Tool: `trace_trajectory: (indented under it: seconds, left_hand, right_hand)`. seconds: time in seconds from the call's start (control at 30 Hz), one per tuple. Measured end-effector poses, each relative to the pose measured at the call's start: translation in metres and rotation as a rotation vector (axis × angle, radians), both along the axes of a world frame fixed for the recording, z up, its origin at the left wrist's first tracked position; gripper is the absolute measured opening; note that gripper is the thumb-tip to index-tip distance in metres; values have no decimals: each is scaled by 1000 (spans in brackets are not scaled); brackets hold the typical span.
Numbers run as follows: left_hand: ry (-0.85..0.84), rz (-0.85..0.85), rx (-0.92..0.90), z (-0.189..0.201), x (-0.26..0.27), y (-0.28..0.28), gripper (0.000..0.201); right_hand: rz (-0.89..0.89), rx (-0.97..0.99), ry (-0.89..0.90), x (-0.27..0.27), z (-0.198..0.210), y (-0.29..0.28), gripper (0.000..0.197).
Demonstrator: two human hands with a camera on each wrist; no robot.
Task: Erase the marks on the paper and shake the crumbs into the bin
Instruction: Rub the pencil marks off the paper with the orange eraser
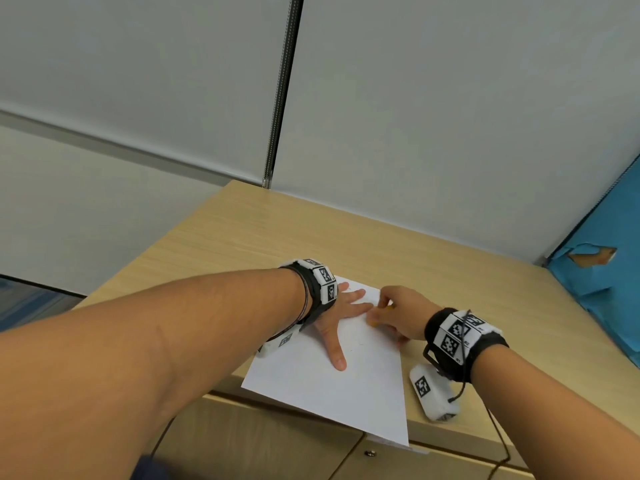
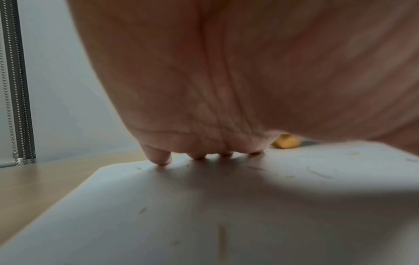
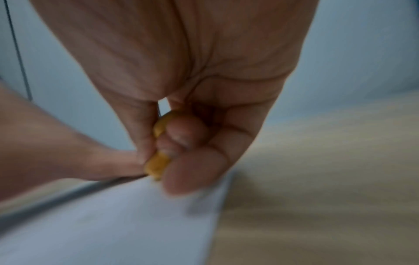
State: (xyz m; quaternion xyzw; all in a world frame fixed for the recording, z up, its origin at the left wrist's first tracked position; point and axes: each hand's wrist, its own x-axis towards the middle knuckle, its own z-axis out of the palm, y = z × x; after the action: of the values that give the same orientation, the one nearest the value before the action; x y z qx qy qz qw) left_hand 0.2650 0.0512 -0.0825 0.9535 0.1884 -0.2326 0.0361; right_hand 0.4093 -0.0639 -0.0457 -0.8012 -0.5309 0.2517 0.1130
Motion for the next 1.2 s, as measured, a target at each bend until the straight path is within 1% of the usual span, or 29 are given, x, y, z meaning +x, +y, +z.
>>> trace_trajectory:
  seconds: [0.07, 0.1, 0.17, 0.27, 0.3, 0.33, 0.43, 0.5, 0.53, 0.57, 0.63, 0.67, 0.7, 0.73, 0.8, 0.87, 0.9, 0.97, 1.0, 1.03, 1.1, 1.13, 1.2]
  left_hand:
    - [-2, 2, -2, -2, 1, 1, 144]
    - [-4, 1, -4, -3, 1, 2, 144]
    - [-4, 1, -11, -1, 0, 1, 141]
    - [-13, -7, -15, 0, 0, -1, 139]
    - [-13, -7, -17, 0, 0, -1, 138]
    - [-15, -4, -14, -1, 0, 0, 138]
    - [-18, 5, -6, -5, -1, 2, 139]
    - [-12, 13, -8, -5, 0, 2, 139]
    - [-9, 12, -12, -5, 0, 1, 139]
    - [-9, 8, -13, -3, 0, 1, 139]
    - [-15, 2, -11, -2, 0, 0, 137]
    - [-22, 0, -11, -2, 0, 0, 137]
    - [-26, 1, -10, -2, 0, 0, 137]
    - [-22, 2, -4, -1, 0, 0, 137]
    - [0, 7, 11, -1, -1, -1, 136]
    - [4, 10, 20, 0, -1, -2, 136]
    - [1, 6, 26, 0, -1, -3, 138]
    - [-4, 7, 33, 3, -1, -5, 139]
    - [-3, 8, 28, 4, -1, -5, 139]
    - [2, 14, 17, 6, -2, -7, 139]
    - [16, 26, 4, 9, -3, -11, 140]
    - [16, 33, 2, 10, -3, -13, 143]
    - [15, 31, -1, 17, -6, -19, 147]
  right_hand:
    - [106, -113, 133, -8, 1, -7, 26]
    - [135, -148, 153, -8, 3, -9, 26]
    - [113, -125, 81, -1, 5, -4, 26]
    - [-28, 9, -126, 4, 7, 8, 27]
    - [-44, 29, -142, 1, 6, 8, 27]
    - [-31, 21, -113, -5, 6, 6, 26]
    - [112, -112, 100, -19, 2, -6, 26]
    - [168, -174, 162, -16, 4, -10, 26]
    - [151, -163, 139, -12, 5, -9, 26]
    - [113, -122, 78, -8, 6, -6, 25]
    - [39, -2, -105, -3, 5, 1, 25]
    - [18, 42, -144, -5, 5, 2, 24]
    - [20, 54, -123, -8, 4, 2, 24]
    - [50, 22, -63, -12, 2, 0, 24]
    - [162, -96, 60, -18, 0, -9, 23]
    - [232, -150, 90, -17, 6, -18, 23]
    - [209, -120, 73, -12, 7, -19, 22]
    - [72, -26, 55, 4, 7, -21, 20]
    - [-13, -9, 98, 12, 4, -22, 20]
    - [-91, -8, 178, 18, 2, -24, 18]
    - [-201, -32, 330, 23, -1, -28, 14]
    - [-223, -45, 362, 23, -1, -28, 12]
    - [-231, -73, 368, 21, 0, -26, 10]
